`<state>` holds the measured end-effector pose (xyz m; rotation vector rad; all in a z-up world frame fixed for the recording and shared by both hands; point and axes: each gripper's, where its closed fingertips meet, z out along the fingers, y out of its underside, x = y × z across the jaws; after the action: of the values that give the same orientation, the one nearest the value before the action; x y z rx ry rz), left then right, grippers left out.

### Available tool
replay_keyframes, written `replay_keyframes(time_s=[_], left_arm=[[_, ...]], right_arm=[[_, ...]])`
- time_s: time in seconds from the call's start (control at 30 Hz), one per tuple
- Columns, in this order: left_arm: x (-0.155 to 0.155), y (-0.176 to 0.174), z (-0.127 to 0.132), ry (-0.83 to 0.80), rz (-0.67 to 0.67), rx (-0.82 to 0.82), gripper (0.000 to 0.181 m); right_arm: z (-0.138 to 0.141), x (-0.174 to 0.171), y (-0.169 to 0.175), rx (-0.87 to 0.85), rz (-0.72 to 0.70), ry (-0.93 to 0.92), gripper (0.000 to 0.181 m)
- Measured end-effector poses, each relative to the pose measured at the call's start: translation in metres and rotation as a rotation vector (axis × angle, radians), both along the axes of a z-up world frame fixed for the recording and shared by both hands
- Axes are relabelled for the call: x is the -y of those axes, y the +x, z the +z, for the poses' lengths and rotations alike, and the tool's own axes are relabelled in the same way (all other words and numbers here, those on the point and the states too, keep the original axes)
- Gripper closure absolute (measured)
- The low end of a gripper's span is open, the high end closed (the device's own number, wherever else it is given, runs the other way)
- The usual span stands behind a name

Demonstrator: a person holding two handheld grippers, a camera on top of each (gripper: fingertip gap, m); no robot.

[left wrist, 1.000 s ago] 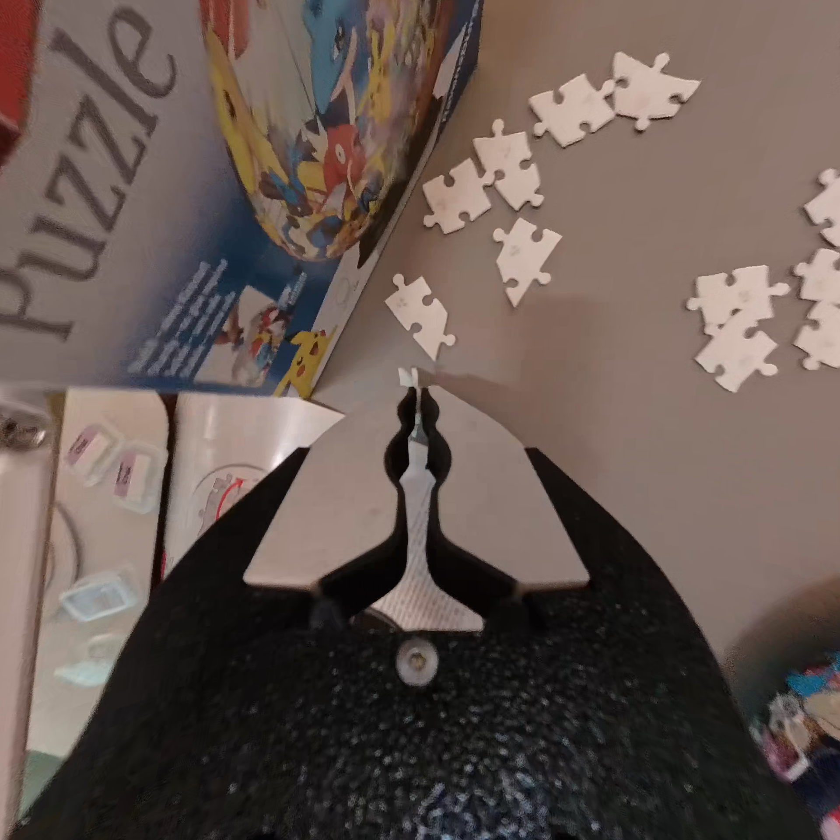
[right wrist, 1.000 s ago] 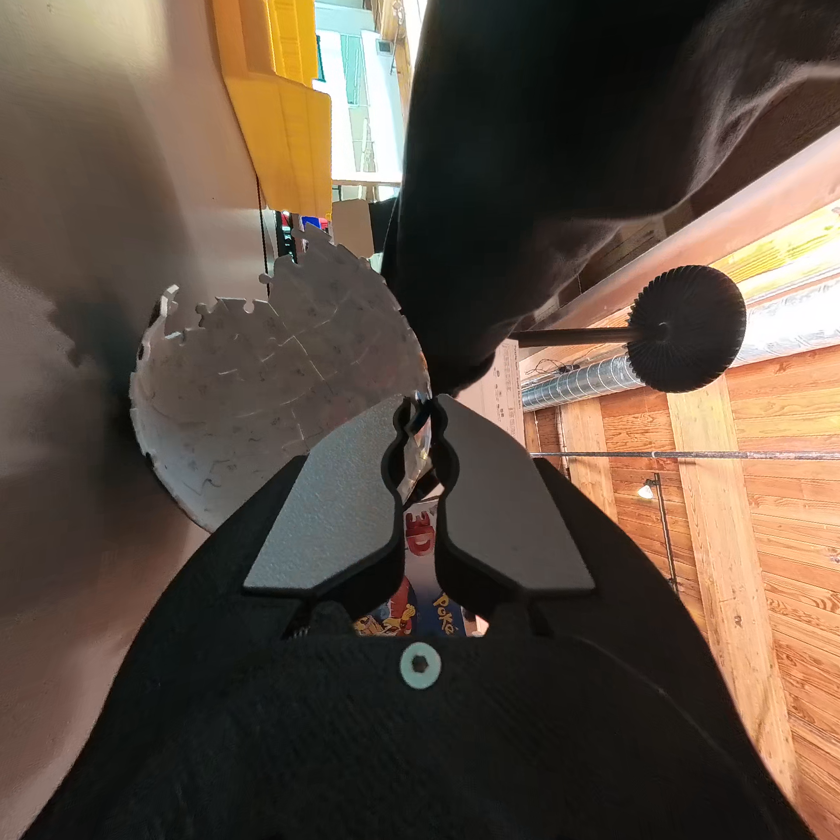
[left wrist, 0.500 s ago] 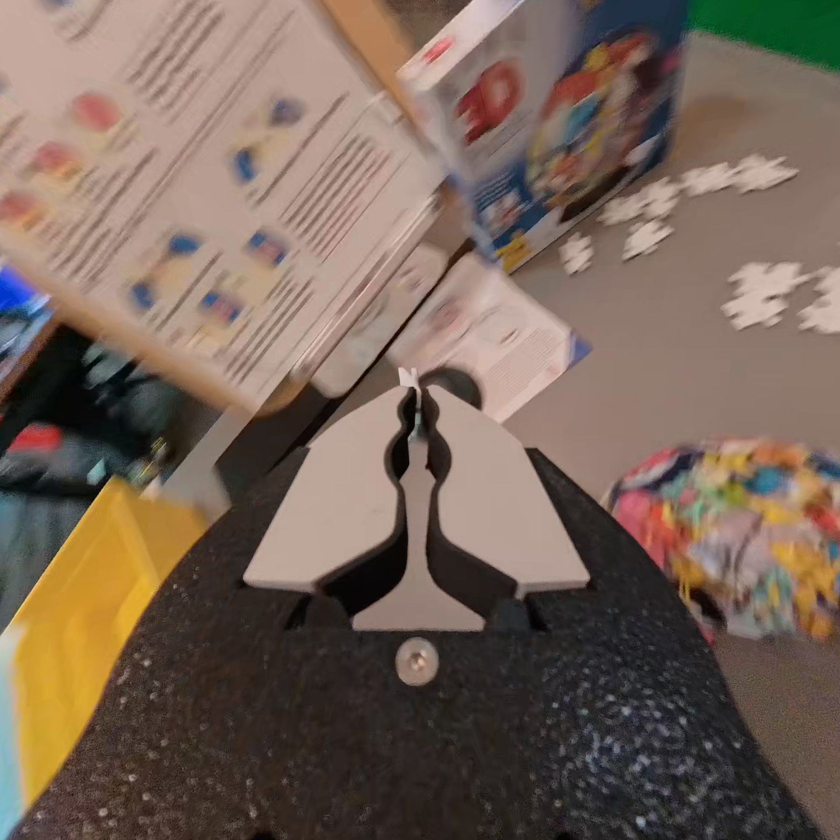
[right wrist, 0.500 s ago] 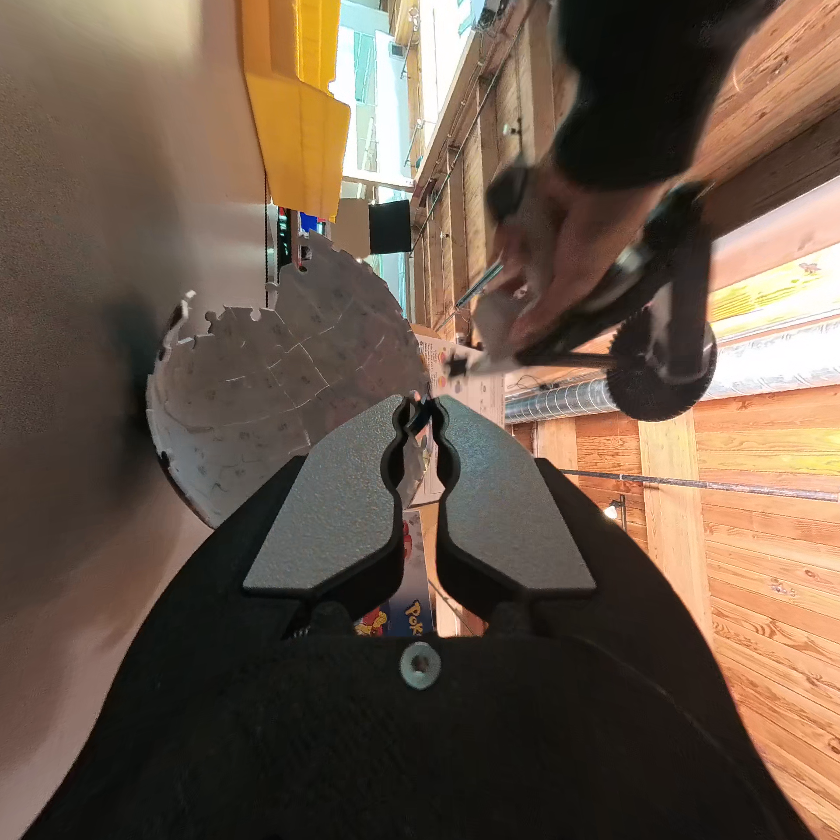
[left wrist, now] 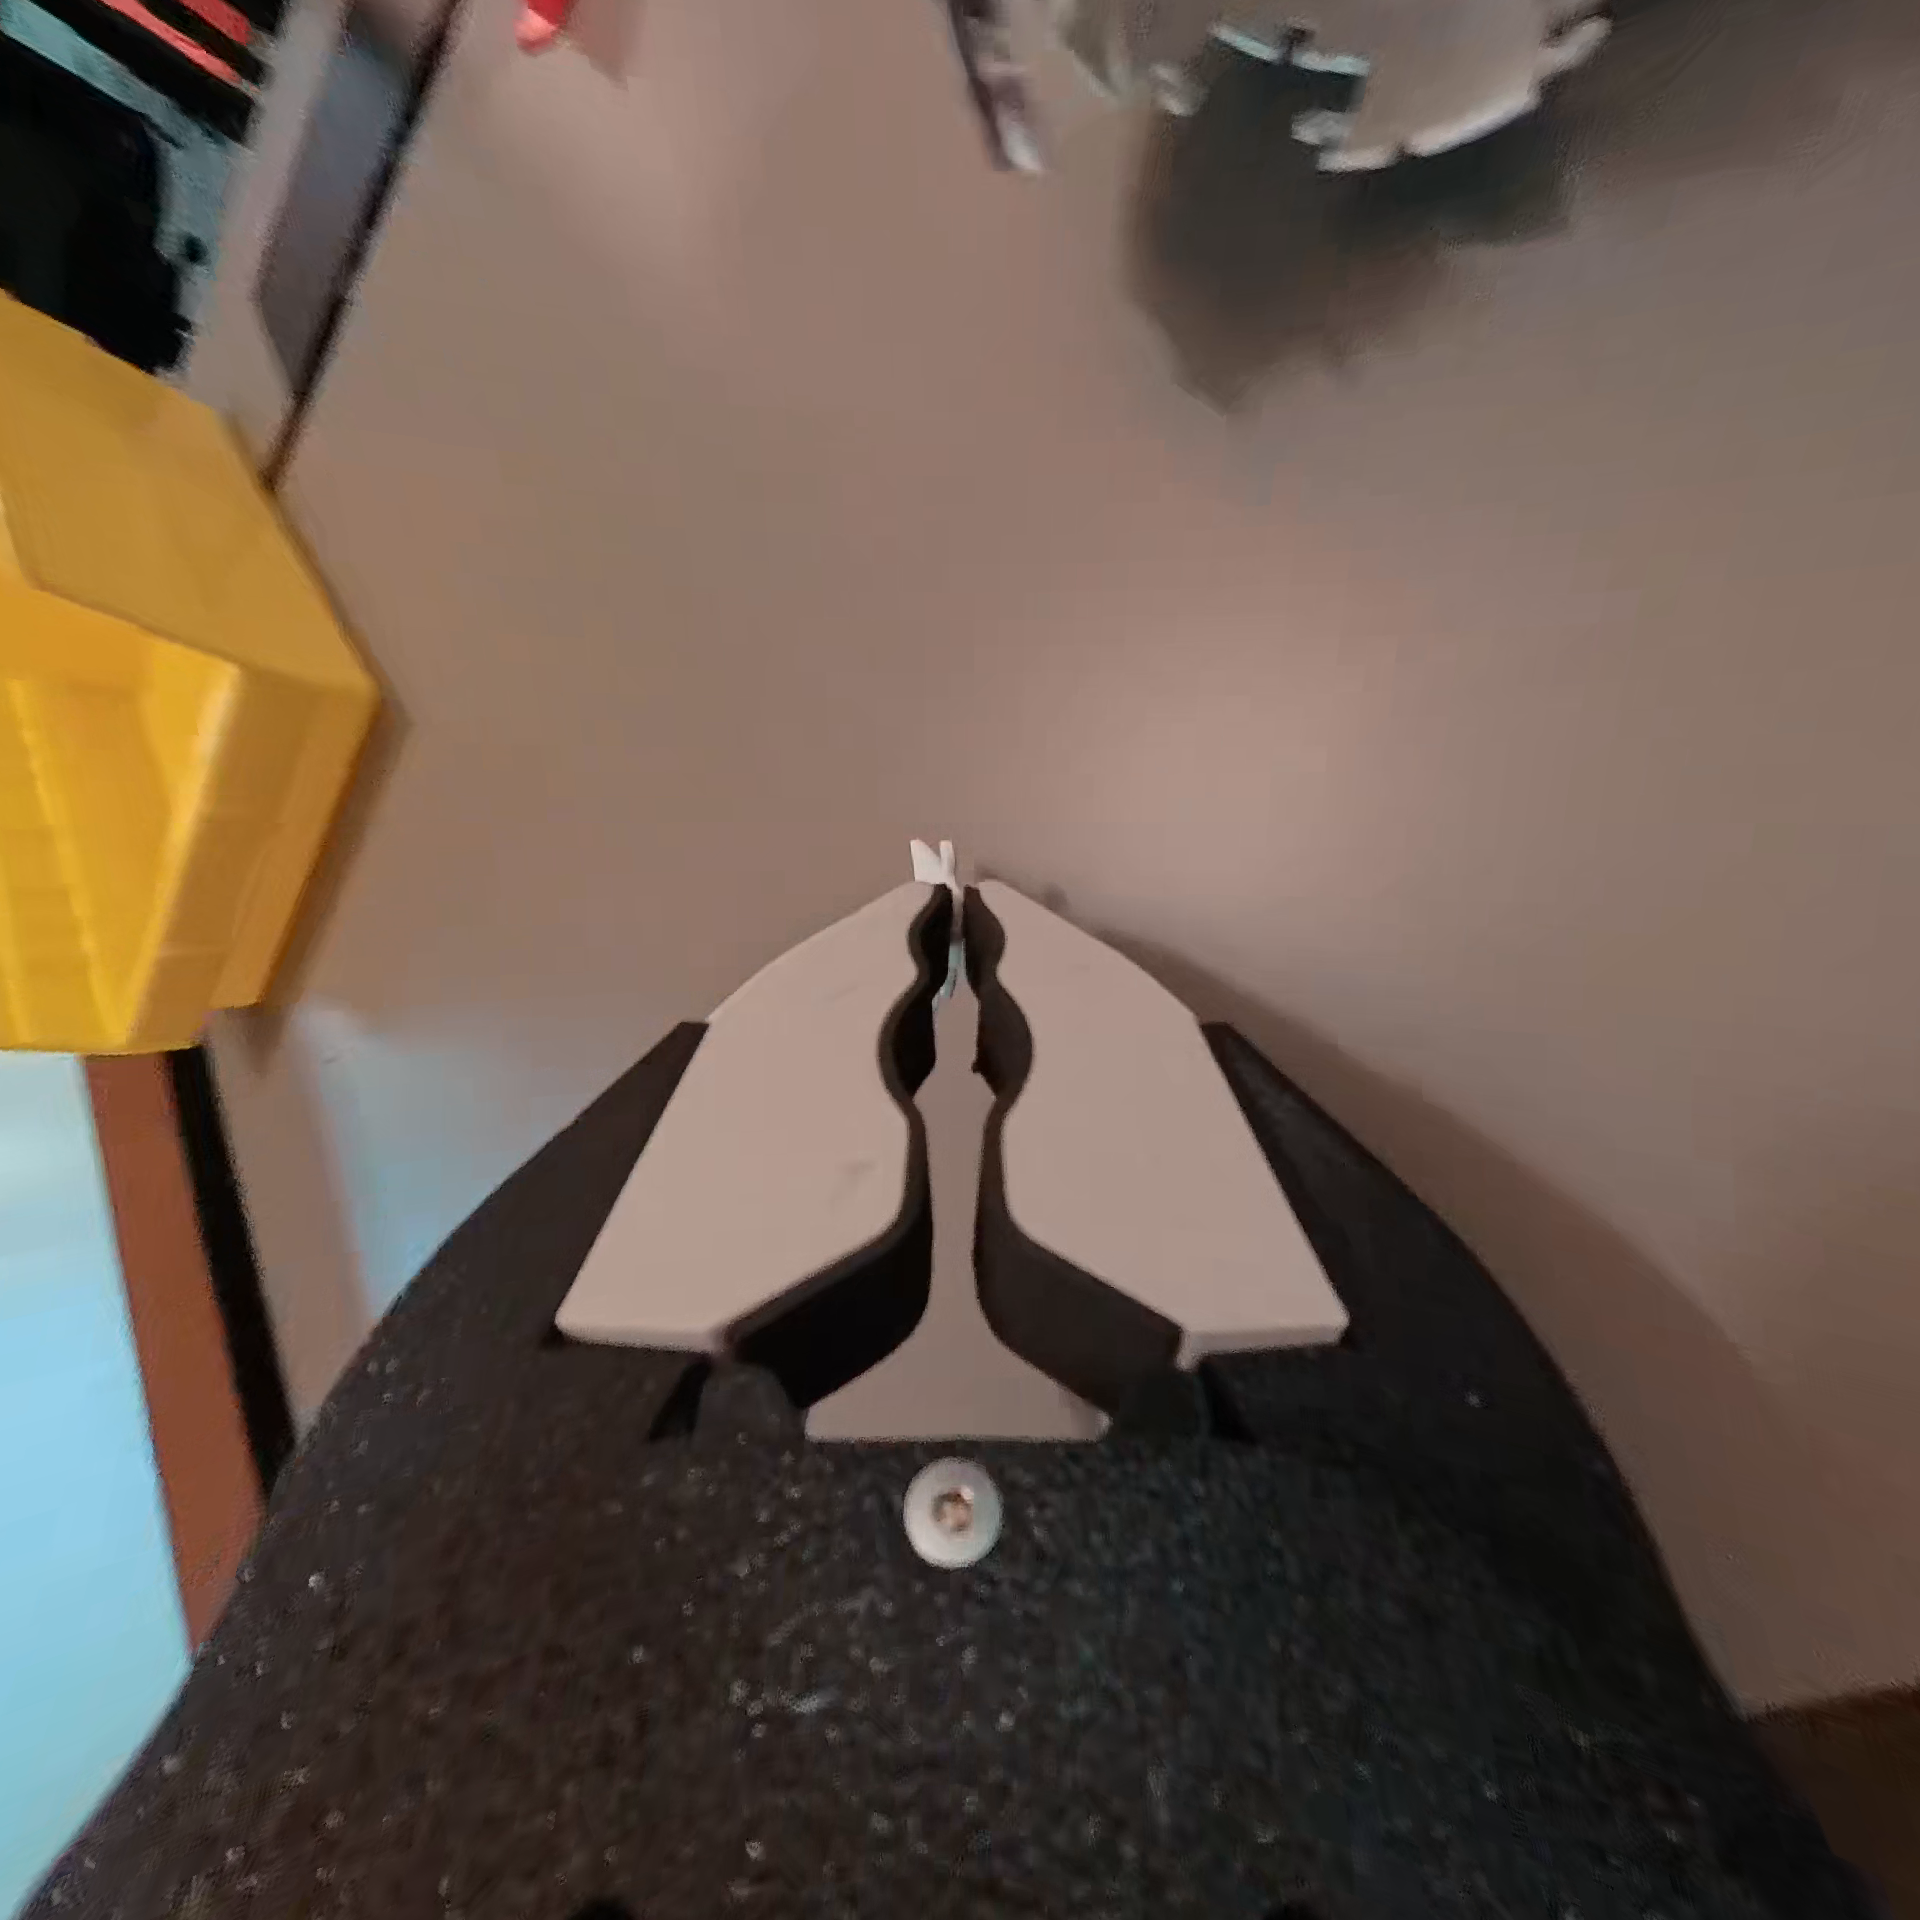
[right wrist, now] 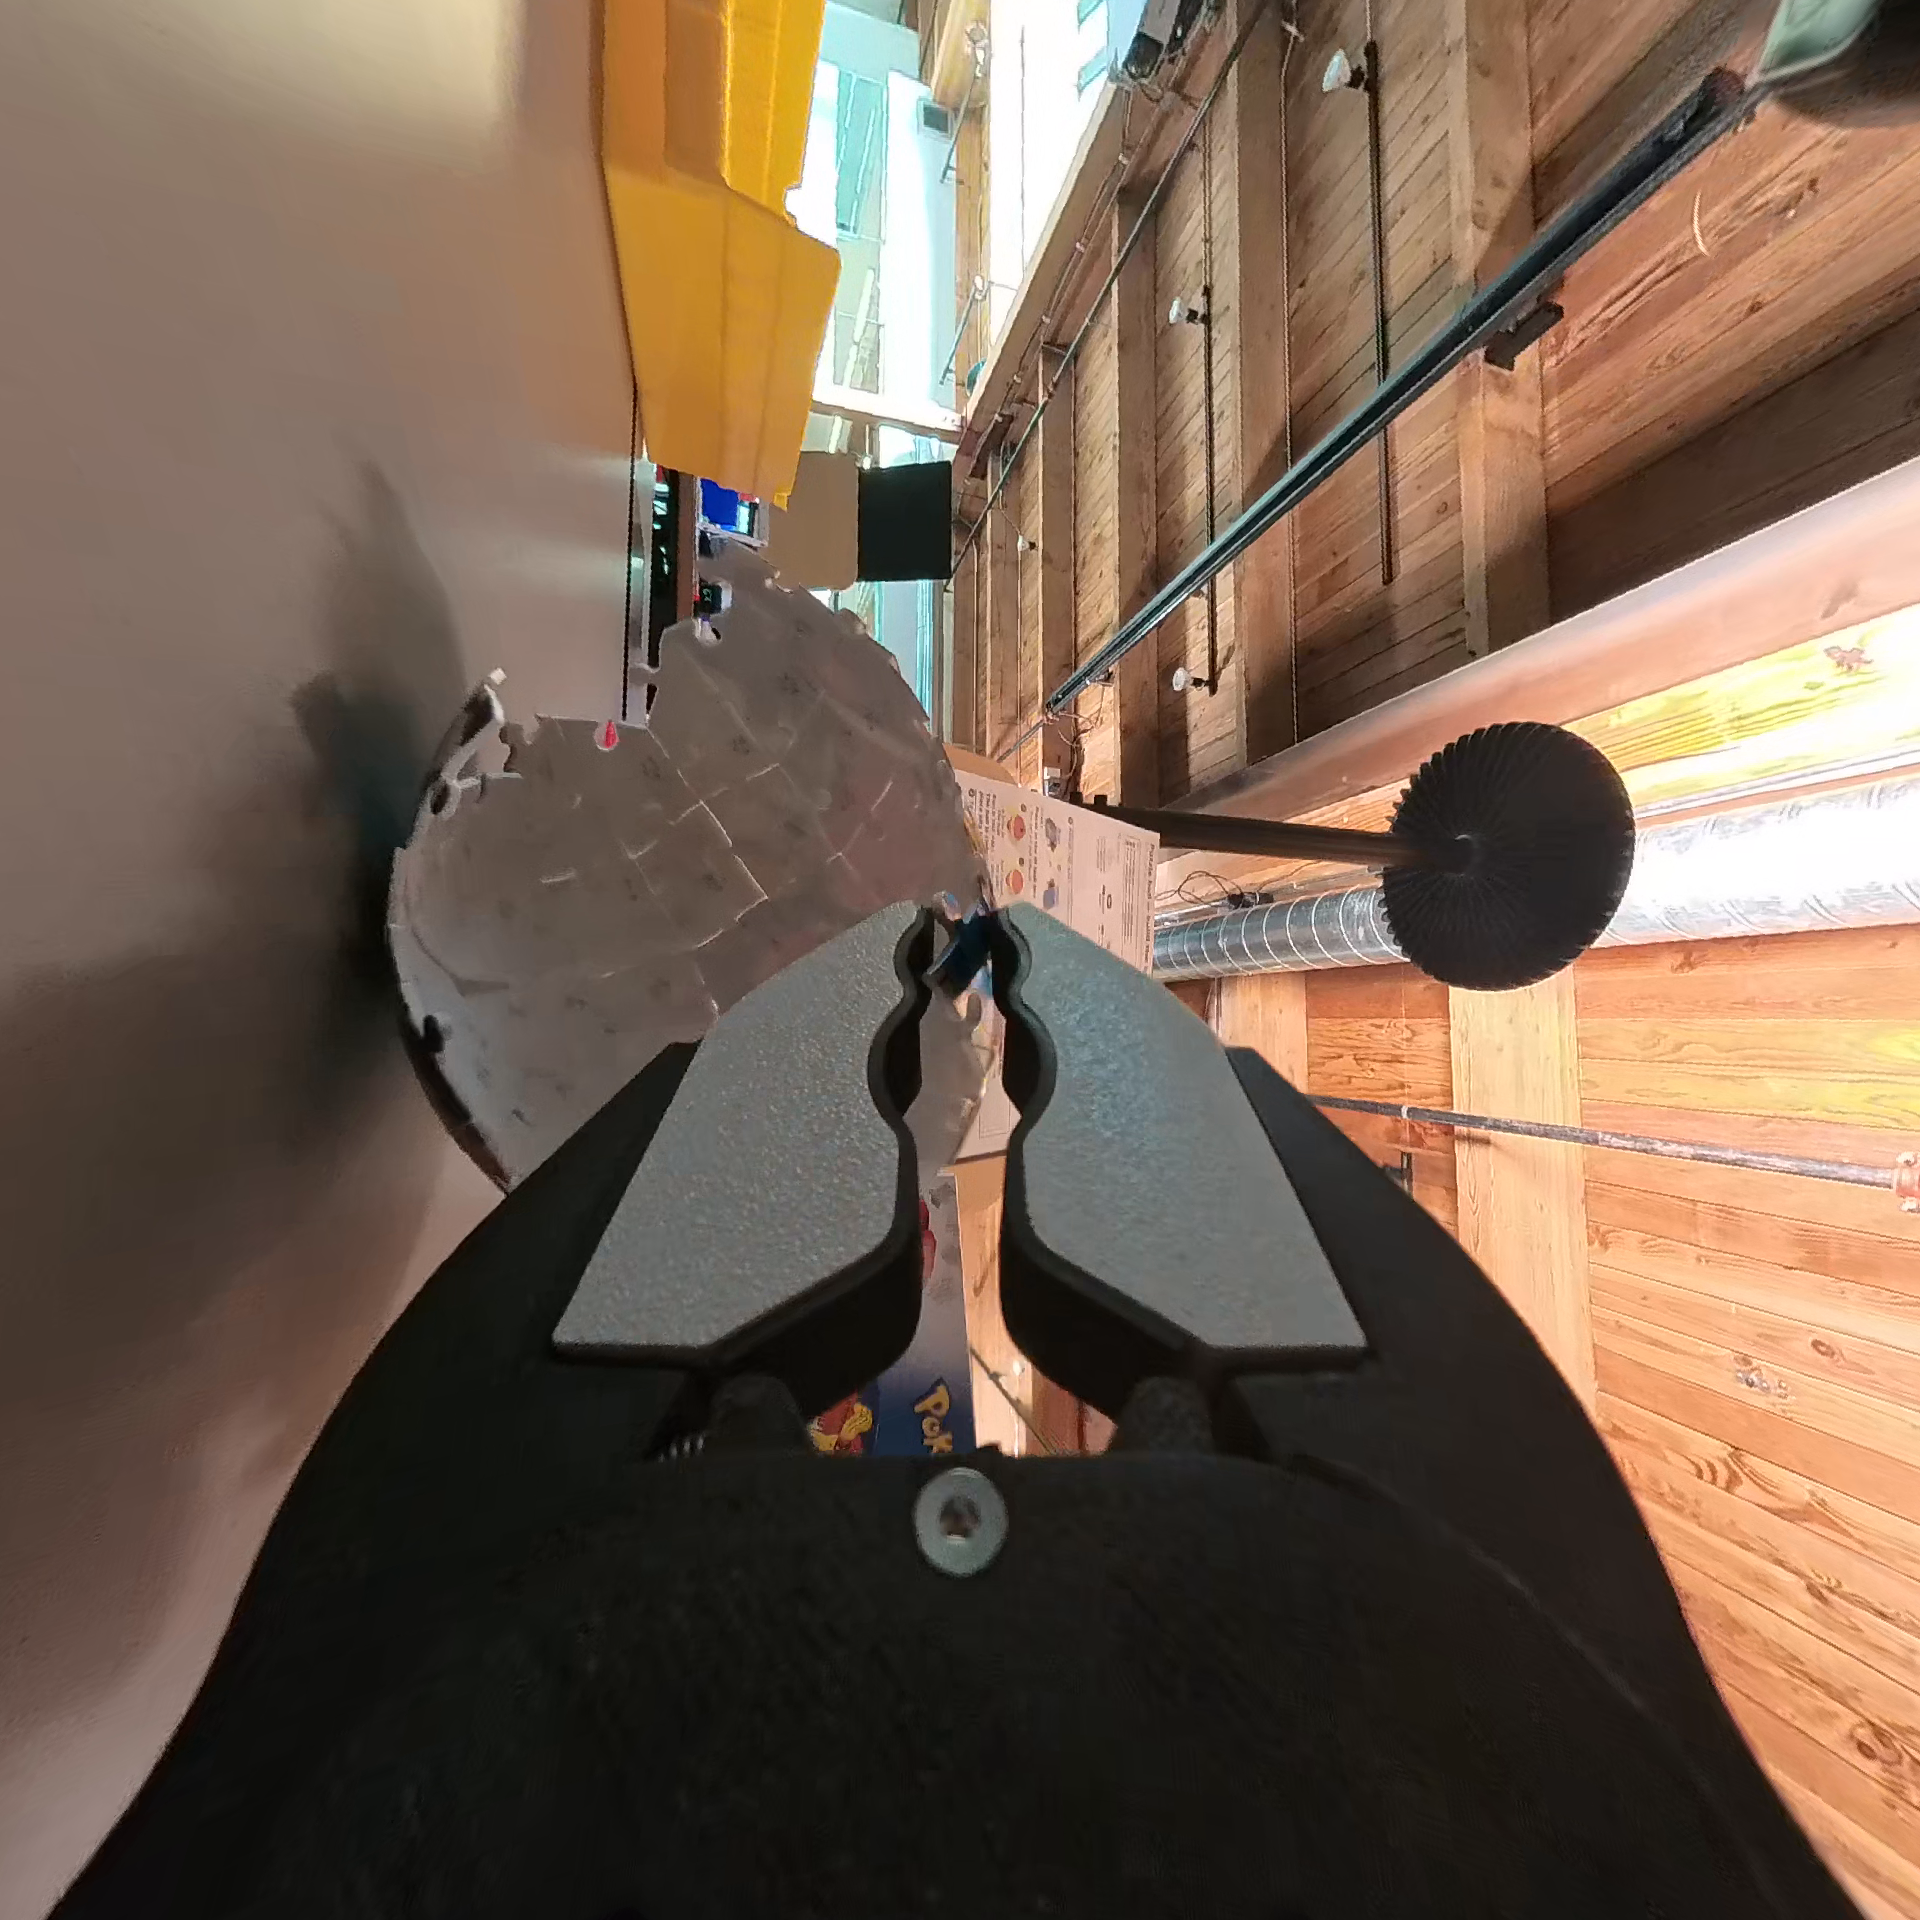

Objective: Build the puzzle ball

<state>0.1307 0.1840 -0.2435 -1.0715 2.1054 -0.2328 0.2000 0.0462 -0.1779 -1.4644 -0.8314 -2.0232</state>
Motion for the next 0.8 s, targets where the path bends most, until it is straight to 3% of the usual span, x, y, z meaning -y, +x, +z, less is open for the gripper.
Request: replay_keyframes(time_s=[0.03, 0.23, 0.33, 0.47, 0.57, 0.63, 0.8], left_arm=[[0.006, -0.004, -0.007, -0.019, 0.000, -0.027, 0.180], [0.030, 0.003, -0.024, -0.148, 0.005, -0.113, 0.174], [0.053, 0.007, -0.029, -0.347, -0.021, -0.180, 0.157], [0.078, 0.009, -0.004, -0.576, -0.161, -0.188, 0.148], [0.070, 0.016, 0.028, -0.634, -0.259, -0.099, 0.146], [0.054, 0.022, 0.036, -0.610, -0.302, -0.084, 0.140], [0.020, 0.017, 0.014, -0.477, -0.445, -0.203, 0.138]], right_arm=[[-0.001, -0.001, -0.002, 0.002, 0.008, -0.004, 0.171], [0.001, -0.006, -0.008, 0.012, 0.049, -0.011, 0.171], [0.001, -0.005, -0.007, 0.001, 0.058, -0.007, 0.171], [0.001, -0.006, -0.006, -0.003, 0.069, -0.007, 0.171], [0.000, -0.008, -0.007, -0.011, 0.088, -0.009, 0.171], [-0.001, -0.010, -0.009, -0.014, 0.103, -0.015, 0.171], [-0.002, -0.014, -0.014, -0.010, 0.129, -0.029, 0.171]])
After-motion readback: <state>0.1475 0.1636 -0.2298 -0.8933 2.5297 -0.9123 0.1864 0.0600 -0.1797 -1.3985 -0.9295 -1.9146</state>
